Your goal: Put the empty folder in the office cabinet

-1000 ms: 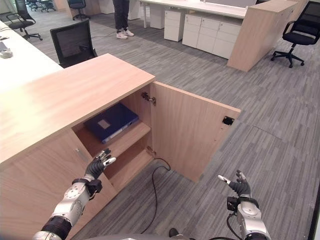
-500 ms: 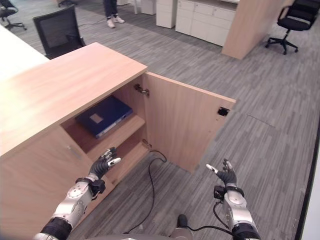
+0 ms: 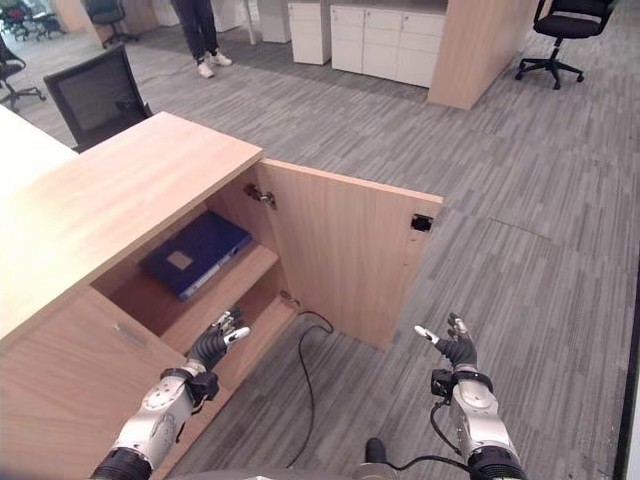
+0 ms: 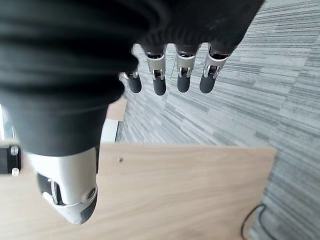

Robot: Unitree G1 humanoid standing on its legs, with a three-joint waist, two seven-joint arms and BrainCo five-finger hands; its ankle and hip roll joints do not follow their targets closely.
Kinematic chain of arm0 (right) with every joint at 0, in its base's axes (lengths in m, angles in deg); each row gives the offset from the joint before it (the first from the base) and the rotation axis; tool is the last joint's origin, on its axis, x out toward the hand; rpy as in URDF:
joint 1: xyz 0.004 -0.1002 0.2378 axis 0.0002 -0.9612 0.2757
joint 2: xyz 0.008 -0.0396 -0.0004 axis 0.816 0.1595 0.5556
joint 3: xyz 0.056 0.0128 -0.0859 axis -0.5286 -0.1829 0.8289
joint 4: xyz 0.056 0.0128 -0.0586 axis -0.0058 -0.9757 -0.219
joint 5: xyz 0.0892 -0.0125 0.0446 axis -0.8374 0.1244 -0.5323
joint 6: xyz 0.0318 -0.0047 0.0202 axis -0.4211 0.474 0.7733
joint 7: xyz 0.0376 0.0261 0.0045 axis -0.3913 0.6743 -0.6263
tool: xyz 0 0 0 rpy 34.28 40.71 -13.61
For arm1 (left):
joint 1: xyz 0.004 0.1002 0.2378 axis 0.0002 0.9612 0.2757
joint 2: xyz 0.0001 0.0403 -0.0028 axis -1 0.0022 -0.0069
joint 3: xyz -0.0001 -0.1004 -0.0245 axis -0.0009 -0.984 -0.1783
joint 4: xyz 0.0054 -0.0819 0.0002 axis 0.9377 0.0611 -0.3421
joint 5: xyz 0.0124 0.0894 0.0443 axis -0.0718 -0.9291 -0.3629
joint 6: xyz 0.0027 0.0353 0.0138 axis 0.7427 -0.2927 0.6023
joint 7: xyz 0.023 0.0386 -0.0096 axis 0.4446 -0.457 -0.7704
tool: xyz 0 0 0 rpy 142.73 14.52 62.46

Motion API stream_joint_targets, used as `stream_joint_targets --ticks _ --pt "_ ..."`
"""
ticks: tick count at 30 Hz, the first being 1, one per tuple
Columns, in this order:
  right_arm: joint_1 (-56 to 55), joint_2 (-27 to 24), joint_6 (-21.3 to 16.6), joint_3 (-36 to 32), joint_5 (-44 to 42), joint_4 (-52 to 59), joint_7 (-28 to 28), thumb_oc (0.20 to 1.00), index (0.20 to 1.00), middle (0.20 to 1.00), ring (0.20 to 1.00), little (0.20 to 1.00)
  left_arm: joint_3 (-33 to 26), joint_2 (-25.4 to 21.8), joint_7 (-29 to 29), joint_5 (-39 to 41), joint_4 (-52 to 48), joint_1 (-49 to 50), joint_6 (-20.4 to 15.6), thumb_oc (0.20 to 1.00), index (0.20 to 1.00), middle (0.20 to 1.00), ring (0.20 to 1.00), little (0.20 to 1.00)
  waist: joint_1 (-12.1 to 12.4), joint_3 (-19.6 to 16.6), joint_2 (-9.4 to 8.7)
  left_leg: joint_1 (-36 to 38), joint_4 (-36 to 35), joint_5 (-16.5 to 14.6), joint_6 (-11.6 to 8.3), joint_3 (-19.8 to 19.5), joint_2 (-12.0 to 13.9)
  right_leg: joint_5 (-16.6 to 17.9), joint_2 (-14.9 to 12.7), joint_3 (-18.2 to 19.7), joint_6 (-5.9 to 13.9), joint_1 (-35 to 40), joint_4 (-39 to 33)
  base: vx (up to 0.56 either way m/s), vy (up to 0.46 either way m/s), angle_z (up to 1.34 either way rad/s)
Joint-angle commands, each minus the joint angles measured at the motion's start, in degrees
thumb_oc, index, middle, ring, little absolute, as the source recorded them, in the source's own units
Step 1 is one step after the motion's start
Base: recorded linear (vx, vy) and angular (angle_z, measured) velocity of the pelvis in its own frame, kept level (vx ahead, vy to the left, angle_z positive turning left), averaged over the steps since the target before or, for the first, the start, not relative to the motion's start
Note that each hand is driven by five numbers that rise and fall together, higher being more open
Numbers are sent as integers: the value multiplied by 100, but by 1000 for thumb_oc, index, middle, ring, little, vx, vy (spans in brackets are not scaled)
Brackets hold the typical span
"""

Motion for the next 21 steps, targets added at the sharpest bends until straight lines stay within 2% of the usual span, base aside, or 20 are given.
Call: stream_joint_targets --ticks 1,3,4,5,6,7,8,9,10,12,16,18,21 --pt "74 -161 -309 20 30 567 -87 1000 1000 1000 1000 1000 -75 -97 -61 -262 -44 -202 -154 1000 1000 1000 1000 1000 43 160 -706 -779 2039 769 53 -947 128 -266 -182 735 194 627 -592 -7 -150 -63" --pt "39 -176 -292 24 23 631 -111 1000 1000 1000 1000 1000 -63 -89 -51 -271 -12 -221 -146 1000 1000 1000 1000 1000 11 175 -767 -1020 2357 777 88 -1140 53 -283 -192 744 139 623 -611 53 -87 -37" --pt "-8 -196 -250 60 48 631 -138 1000 1000 1000 1000 1000 -40 -35 -14 -319 66 -197 -154 1000 1000 1000 1000 1000 17 198 -840 -1152 2434 629 181 -1184 -55 -310 -244 816 113 684 -626 142 -54 -36" --pt "-39 -193 -240 59 59 649 -147 1000 1000 1000 1000 1000 -19 -10 -13 -331 60 -190 -156 1000 1000 1000 1000 1000 50 208 -862 -1254 2338 504 220 -1254 -180 -326 -276 868 125 735 -641 246 -2 -34" --pt "-33 -207 -229 54 92 655 -136 1000 1000 1000 1000 1000 -2 40 1 -341 75 -178 -162 1000 1000 1000 1000 1000 132 195 -891 -1390 1898 146 266 -1393 -440 -331 -296 921 169 797 -709 172 26 -2" --pt "-38 -207 -229 52 93 656 -135 1000 1000 1000 1000 1000 1 42 2 -341 77 -176 -163 1000 1000 1000 1000 1000 135 207 -901 -1356 1885 131 279 -1383 -459 -346 -316 922 180 826 -716 192 54 -6" --pt "-14 -212 -230 51 100 648 -120 1000 1000 1000 1000 1000 27 61 8 -329 71 -172 -168 1000 1000 1000 1000 1000 182 187 -865 -1380 1447 24 280 -1488 -578 -346 -286 936 216 839 -757 83 43 -17" --pt "-18 -216 -231 50 100 647 -120 1000 1000 1000 1000 1000 31 65 9 -329 72 -169 -169 1000 1000 1000 1000 1000 182 192 -874 -1336 1400 28 288 -1482 -599 -360 -305 933 223 865 -765 193 84 -24" --pt "69 -214 -249 25 75 587 -32 1000 1000 1000 1000 1000 81 101 6 -377 131 -207 -162 1000 1000 1000 1000 1000 303 200 -812 -1491 750 256 242 -1548 -724 -412 -232 899 261 1014 -870 172 74 -38" --pt "175 -167 -248 60 86 498 -10 1000 1000 1000 1000 1000 72 92 20 -414 189 -255 -194 1000 1000 1000 1000 1000 345 168 -759 -1475 351 318 220 -1496 -782 -510 -172 876 290 1090 -893 155 93 -14" --pt "234 -130 -267 24 126 433 31 1000 1000 1000 1000 1000 48 40 9 -446 99 -195 -202 1000 1000 1000 1000 1000 369 70 -694 -1220 145 307 285 -1558 -887 -620 -219 826 340 1178 -821 167 135 -16" --pt "349 -63 -245 24 93 299 31 1000 1000 1000 1000 1000 5 -50 -17 -452 31 -169 -176 1000 1000 1000 1000 1000 413 -44 -709 -946 -118 270 375 -1479 -951 -738 -369 828 436 1177 -589 170 179 -6" --pt "383 38 -200 75 108 253 9 1000 1000 1000 1000 1000 -6 -136 -30 -475 -3 -191 -133 1000 1000 1000 1000 1000 481 -25 -726 -781 -190 193 513 -1466 -998 -784 -472 919 544 992 -20 54 138 6"
